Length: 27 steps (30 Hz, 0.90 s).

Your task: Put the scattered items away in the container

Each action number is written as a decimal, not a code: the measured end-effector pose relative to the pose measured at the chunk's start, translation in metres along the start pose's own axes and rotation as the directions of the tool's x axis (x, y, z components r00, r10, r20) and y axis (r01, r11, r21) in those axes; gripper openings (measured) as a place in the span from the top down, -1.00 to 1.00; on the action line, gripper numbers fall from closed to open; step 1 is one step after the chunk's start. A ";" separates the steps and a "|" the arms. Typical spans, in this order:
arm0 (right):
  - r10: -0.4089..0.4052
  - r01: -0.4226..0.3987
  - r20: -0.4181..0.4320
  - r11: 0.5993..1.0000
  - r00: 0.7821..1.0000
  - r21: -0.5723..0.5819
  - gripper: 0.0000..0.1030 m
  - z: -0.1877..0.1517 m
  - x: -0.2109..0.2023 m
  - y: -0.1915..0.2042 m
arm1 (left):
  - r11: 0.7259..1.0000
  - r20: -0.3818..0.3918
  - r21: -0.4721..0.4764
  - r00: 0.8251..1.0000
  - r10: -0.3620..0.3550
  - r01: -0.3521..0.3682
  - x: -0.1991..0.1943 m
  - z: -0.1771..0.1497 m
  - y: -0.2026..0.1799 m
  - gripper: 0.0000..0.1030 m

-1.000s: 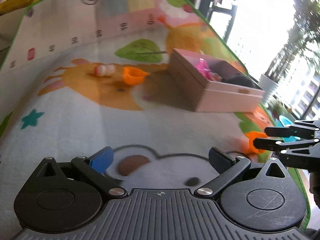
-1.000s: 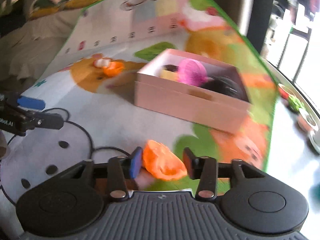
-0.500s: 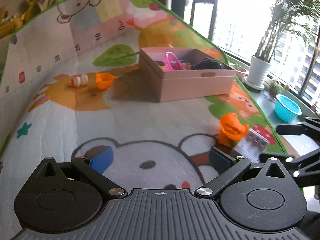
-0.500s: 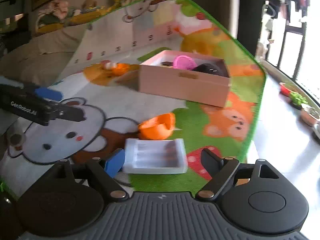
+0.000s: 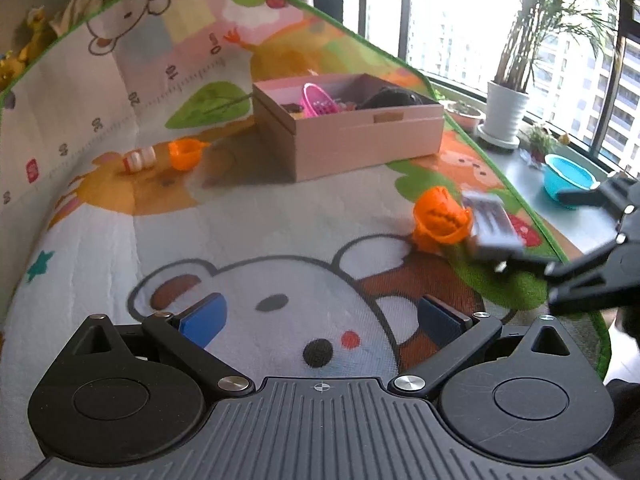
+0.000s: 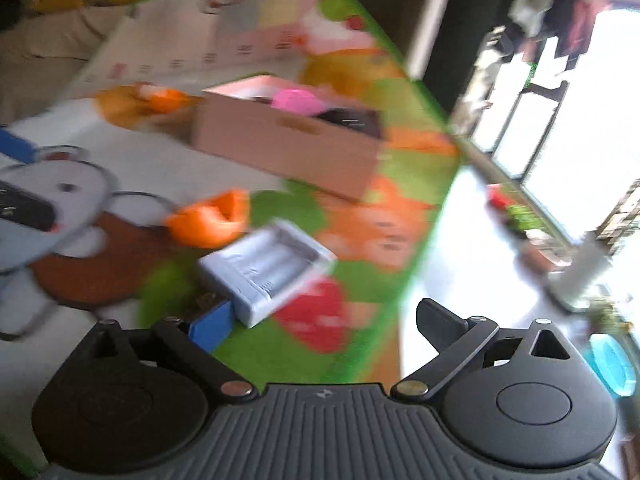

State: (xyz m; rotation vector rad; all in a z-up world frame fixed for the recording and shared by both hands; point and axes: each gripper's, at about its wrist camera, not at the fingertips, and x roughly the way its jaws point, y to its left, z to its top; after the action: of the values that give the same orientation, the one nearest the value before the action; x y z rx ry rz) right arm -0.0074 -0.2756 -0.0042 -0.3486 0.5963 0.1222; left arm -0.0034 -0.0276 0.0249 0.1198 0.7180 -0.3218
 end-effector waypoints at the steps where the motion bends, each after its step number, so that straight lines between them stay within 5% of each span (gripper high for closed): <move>1: 0.014 -0.014 -0.001 1.000 1.000 0.028 -0.90 0.000 -0.001 -0.006 | 1.000 -0.005 0.000 1.000 -0.011 0.011 0.004 0.000 -0.001 -1.00; 8: 0.179 -0.182 0.032 0.972 0.983 0.146 -0.89 0.007 0.004 -0.012 | 1.000 -0.040 0.020 0.999 -0.014 0.015 0.034 0.001 -0.007 -1.00; 13: 0.113 -0.128 0.076 0.960 0.991 0.247 -0.72 0.019 0.023 -0.018 | 0.994 0.042 0.046 0.993 -0.106 0.104 0.037 0.007 -0.012 -1.00; 21: 0.060 -0.073 0.042 0.822 0.997 0.565 -0.83 0.007 0.044 -0.059 | 0.970 0.085 0.128 0.972 -0.219 0.207 0.064 0.036 -0.046 -1.00; 27: 0.078 -0.086 0.038 0.824 0.996 0.560 -0.85 0.007 0.049 -0.058 | 0.952 0.065 0.187 0.964 -0.256 0.240 0.084 0.046 -0.066 -0.96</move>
State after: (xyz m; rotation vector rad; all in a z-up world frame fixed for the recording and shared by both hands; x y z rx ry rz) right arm 0.0487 -0.3272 -0.0102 0.2556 0.6056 0.0265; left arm 0.0631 -0.1212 0.0042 0.1840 0.6160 -0.6297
